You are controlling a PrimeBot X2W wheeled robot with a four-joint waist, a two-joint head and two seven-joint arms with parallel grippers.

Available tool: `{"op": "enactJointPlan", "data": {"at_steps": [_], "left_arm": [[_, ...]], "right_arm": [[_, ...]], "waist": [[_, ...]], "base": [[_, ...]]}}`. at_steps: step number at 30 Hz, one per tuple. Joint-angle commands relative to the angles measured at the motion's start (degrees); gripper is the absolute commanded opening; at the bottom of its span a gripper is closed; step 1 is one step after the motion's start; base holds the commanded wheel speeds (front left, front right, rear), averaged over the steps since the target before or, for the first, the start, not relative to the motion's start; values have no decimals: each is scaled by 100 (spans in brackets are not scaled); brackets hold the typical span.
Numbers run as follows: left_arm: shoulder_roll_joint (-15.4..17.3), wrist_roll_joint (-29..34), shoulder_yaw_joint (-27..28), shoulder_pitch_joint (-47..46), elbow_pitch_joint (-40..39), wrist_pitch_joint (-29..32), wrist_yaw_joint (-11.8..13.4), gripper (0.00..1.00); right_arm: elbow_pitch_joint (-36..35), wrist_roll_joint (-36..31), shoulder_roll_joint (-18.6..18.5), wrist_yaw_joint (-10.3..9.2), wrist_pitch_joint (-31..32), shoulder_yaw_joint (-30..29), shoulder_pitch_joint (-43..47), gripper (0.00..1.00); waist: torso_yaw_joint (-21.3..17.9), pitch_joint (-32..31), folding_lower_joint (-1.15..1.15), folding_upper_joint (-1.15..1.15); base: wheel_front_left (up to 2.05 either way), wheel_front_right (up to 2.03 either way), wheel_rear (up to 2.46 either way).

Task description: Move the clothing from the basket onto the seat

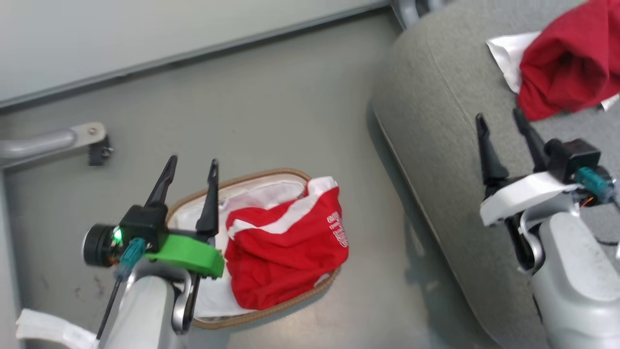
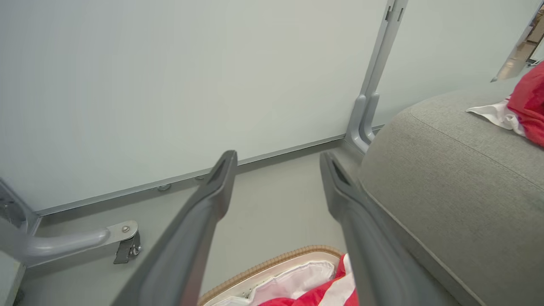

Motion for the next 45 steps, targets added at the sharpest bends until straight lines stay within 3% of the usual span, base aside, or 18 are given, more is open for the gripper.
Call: {"op": "enactJointPlan", "data": {"at_steps": [1, 12, 30, 37, 45], "left_arm": [[-31, 49, 115, 190, 73, 2, 29, 100], [-127, 73, 943, 1047, 336, 2, 81, 100], [-151, -221, 766, 1955, 88, 2, 185, 100], [-149, -321, 446, 1416, 215, 2, 57, 100], [-147, -400, 114, 390, 671, 2, -36, 100]], "right_arm": [[37, 37, 13, -8, -9, 39, 187, 100], [144, 63, 273, -8, -9, 355, 964, 100], [212, 162, 417, -8, -9, 439, 1666, 100], [-27, 185, 445, -8, -9, 440, 1254, 100], [-462, 139, 542, -8, -9, 628, 525, 100]], "waist": [[571, -618, 0, 0], [847, -1336, 0, 0], [834, -1625, 0, 0], [714, -1045, 0, 0], [282, 120, 0, 0]], "base": [[0, 0, 0], [0, 0, 0], [0, 0, 0], [0, 0, 0], [0, 0, 0]]}}
